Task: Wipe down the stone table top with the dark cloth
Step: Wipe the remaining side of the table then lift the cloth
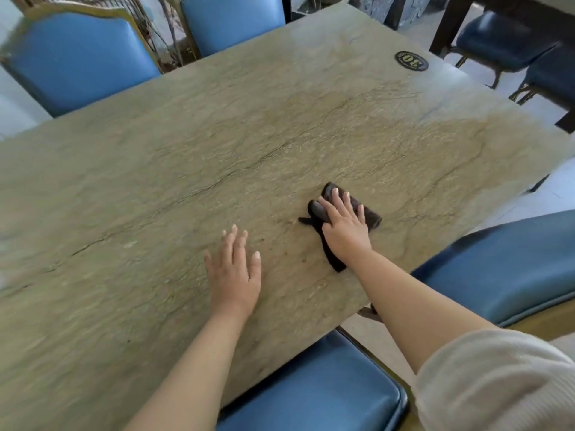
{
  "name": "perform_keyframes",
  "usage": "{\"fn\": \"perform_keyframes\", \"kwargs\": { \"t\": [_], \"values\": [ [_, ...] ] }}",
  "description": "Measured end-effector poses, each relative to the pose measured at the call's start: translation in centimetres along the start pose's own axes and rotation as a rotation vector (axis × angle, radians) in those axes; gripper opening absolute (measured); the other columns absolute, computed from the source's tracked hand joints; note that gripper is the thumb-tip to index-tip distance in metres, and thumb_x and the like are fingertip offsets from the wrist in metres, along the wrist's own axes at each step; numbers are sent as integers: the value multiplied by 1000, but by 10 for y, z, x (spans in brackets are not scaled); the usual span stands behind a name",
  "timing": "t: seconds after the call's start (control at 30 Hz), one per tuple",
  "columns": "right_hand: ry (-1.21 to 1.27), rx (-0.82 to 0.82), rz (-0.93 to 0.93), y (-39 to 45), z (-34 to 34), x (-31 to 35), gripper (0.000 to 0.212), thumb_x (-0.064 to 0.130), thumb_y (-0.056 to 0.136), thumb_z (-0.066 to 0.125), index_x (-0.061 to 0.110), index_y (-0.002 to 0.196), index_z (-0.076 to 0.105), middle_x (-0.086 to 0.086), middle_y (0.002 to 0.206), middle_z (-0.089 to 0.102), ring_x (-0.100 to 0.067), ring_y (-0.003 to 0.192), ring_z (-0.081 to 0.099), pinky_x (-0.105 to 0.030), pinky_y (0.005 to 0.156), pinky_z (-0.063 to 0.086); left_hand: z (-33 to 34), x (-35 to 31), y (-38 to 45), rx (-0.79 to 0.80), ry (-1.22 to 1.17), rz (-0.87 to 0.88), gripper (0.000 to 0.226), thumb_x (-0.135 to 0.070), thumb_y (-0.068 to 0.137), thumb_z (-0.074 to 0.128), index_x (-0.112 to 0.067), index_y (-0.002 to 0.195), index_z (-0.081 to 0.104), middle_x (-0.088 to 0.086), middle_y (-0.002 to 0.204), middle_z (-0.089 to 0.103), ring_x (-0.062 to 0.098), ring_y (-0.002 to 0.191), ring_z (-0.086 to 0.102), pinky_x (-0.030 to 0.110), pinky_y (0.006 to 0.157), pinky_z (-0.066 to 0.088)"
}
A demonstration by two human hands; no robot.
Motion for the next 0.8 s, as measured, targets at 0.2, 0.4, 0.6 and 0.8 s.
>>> {"fn": "perform_keyframes", "kwargs": {
  "t": [0.2,0.4,0.6,0.8],
  "values": [
    [167,106,-274,26,-4,11,69,-5,85,37,31,144,39,12,157,24,-4,146,6,-25,117,-4,4,27,-23,-10,150,-74,71,-50,93,6,-16,153,25,-6,163,10,11,150,2,46,120,-5],
    [153,195,-234,73,-5,53,75,-8,86,31,29,150,26,11,158,15,-7,147,0,-28,117,-8,6,24,-22,-8,159,-67,69,-50,95,5,-17,154,17,-5,163,5,9,149,-6,47,120,-7],
    [212,438,-437,72,30,92,75,-12,82,29,41,128,55,23,150,31,2,143,-1,-25,115,-15,9,29,-23,-33,154,-74,67,-47,97,0,-13,154,5,0,163,4,13,150,2,51,121,5],
    [237,629,-522,30,38,82,66,-6,75,36,49,86,71,24,129,57,-3,142,26,-38,121,0,8,27,-23,-39,165,-65,64,-44,97,6,-17,155,5,-3,163,3,12,150,2,52,121,4]
  ]
}}
Point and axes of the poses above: each hand's wrist, its own y-axis towards the middle knuckle, its own z-axis out of the palm, x = y × z, the point moved 2 cm from there along y, towards the middle knuckle
